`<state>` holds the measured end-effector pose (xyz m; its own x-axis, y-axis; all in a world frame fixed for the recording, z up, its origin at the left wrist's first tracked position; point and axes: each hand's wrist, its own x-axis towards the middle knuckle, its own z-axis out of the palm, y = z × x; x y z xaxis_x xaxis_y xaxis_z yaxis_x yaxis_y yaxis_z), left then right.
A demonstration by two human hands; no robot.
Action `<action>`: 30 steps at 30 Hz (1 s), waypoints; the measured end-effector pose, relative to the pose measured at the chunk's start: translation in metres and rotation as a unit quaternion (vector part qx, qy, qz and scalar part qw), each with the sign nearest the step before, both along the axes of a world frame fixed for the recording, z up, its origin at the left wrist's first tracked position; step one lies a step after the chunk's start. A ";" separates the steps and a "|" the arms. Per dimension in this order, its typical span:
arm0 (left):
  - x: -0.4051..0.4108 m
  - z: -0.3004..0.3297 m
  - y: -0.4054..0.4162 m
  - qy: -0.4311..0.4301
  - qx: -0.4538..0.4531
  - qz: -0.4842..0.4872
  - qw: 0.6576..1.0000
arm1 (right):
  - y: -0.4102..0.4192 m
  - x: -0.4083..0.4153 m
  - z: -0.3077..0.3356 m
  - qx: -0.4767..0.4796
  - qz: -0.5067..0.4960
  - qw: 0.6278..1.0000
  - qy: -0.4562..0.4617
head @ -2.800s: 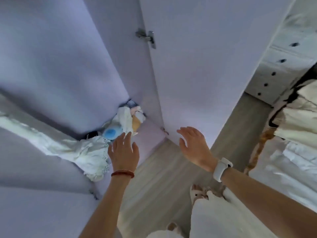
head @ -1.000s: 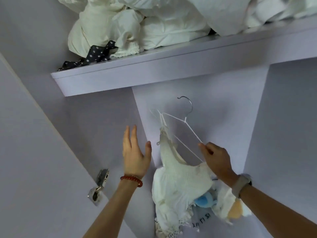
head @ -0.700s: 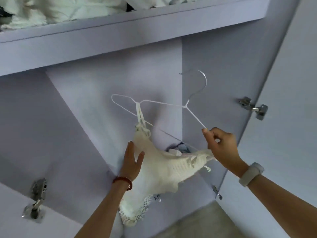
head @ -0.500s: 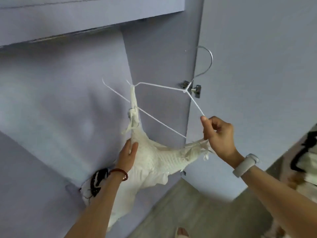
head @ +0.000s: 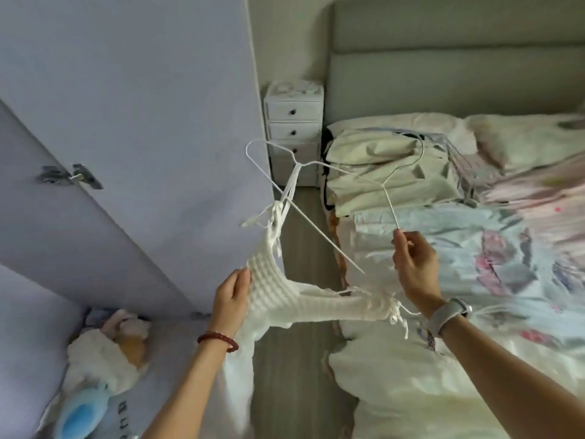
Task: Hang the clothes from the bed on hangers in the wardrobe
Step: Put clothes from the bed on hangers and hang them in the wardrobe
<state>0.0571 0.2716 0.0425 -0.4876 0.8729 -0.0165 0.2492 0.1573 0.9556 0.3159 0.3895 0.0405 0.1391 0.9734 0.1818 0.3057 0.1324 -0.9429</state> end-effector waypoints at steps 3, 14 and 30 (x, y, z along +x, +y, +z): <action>0.054 0.004 0.034 -0.016 -0.042 -0.117 0.992 | 0.001 0.068 -0.010 -0.013 -0.077 0.997 0.014; 0.162 -0.016 0.079 -0.056 -0.128 -0.240 0.961 | -0.068 0.205 -0.052 -0.091 -0.217 0.972 -0.006; 0.160 0.039 0.033 0.070 0.151 -0.242 0.956 | -0.135 0.184 -0.005 -0.015 -0.306 0.952 -0.011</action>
<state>0.2173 0.3046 0.0819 -0.0036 0.9516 0.3075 0.3525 -0.2865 0.8909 0.5001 0.2546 0.0356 0.6780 0.7165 0.1639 0.3365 -0.1044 -0.9359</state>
